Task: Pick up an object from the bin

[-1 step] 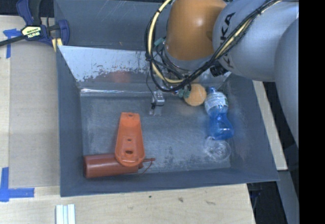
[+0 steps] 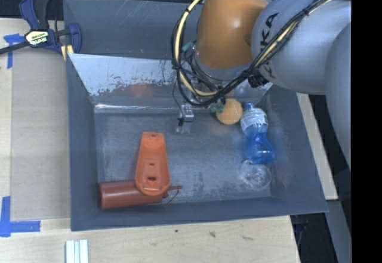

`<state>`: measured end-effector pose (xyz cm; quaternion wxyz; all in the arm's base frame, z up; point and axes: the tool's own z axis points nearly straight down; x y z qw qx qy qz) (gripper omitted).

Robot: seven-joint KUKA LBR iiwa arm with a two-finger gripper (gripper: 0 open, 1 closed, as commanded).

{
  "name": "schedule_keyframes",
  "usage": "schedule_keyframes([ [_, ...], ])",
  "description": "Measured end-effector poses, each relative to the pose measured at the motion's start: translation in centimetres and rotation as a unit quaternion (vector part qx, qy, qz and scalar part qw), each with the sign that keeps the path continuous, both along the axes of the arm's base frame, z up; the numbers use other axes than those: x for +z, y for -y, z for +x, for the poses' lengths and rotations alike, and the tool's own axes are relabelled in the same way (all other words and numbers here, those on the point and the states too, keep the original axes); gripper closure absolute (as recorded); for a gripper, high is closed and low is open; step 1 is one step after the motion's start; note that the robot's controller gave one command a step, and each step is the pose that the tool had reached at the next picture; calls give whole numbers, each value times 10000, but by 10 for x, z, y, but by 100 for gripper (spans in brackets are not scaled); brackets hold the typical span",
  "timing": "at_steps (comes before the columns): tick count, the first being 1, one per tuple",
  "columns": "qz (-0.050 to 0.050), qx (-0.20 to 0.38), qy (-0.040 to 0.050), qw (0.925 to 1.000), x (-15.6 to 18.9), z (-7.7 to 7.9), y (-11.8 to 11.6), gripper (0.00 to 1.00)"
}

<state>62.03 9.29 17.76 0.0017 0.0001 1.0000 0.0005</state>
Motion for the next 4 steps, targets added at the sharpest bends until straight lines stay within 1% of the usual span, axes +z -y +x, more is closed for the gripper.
schedule_keyframes([
  [1, -5, 2091, 34, 9779, -103, -54, -64, 0],
  [2, 10, -126, 25, 9999, -29, -72, -77, 0],
  [3, -17, 3683, 68, 9297, -71, -108, -123, 0],
  [4, 15, 808, 64, 9967, -91, -66, -67, 0],
])
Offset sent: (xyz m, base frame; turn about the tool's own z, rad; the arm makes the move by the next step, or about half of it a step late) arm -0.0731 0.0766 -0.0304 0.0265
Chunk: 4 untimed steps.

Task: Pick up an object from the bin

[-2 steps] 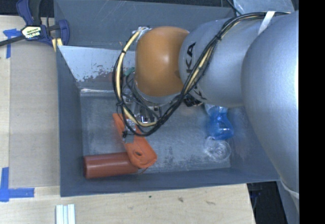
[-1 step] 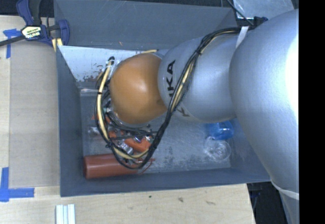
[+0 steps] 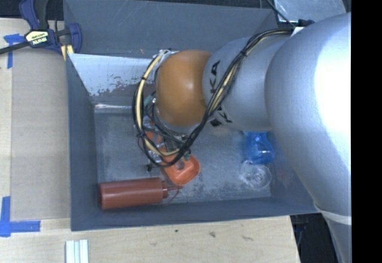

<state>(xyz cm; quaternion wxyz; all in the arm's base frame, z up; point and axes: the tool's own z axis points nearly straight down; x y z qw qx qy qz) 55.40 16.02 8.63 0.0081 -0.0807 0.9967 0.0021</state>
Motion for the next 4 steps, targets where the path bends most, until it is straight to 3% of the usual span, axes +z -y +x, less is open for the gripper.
schedule_keyframes([
  [1, -21, 1847, 91, 9827, -5, -28, -12, 100],
  [3, -43, 2962, 132, 9550, 0, -32, -16, 100],
  [4, -57, 3196, 111, 9475, 7, -33, -15, 100],
])
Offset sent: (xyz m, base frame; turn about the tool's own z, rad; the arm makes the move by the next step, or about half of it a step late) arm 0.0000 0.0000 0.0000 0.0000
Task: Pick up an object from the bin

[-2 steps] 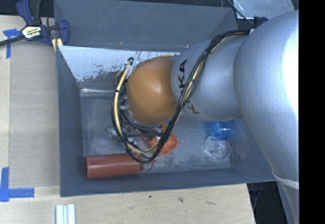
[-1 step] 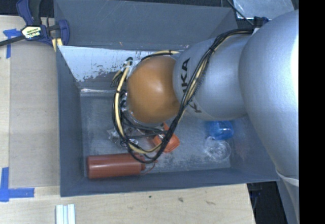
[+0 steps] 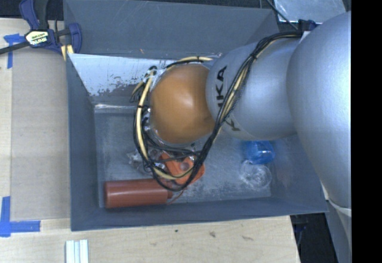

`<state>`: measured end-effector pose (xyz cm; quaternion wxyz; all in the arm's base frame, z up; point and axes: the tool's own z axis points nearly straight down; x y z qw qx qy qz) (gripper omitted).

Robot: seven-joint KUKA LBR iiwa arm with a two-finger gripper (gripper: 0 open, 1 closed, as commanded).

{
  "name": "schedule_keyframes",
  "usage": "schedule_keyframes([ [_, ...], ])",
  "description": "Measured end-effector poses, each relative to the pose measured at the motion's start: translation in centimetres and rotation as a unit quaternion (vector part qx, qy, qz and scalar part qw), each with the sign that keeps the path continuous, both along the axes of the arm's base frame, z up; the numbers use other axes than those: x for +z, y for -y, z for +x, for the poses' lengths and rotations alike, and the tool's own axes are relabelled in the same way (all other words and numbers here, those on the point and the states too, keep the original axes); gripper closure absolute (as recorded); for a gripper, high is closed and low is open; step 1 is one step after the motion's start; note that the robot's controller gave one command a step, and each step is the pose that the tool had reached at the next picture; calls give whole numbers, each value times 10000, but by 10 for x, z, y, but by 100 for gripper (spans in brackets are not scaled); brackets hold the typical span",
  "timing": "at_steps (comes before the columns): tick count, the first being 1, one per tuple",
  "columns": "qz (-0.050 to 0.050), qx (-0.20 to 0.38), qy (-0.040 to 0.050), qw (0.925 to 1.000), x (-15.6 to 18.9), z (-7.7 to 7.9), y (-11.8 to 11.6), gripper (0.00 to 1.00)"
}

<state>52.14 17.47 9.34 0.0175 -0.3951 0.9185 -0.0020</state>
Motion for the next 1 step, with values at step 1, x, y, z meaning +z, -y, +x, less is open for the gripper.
schedule_keyframes([
  [1, 3, -41, -9, 10000, 4, -1, 0, 100],
])
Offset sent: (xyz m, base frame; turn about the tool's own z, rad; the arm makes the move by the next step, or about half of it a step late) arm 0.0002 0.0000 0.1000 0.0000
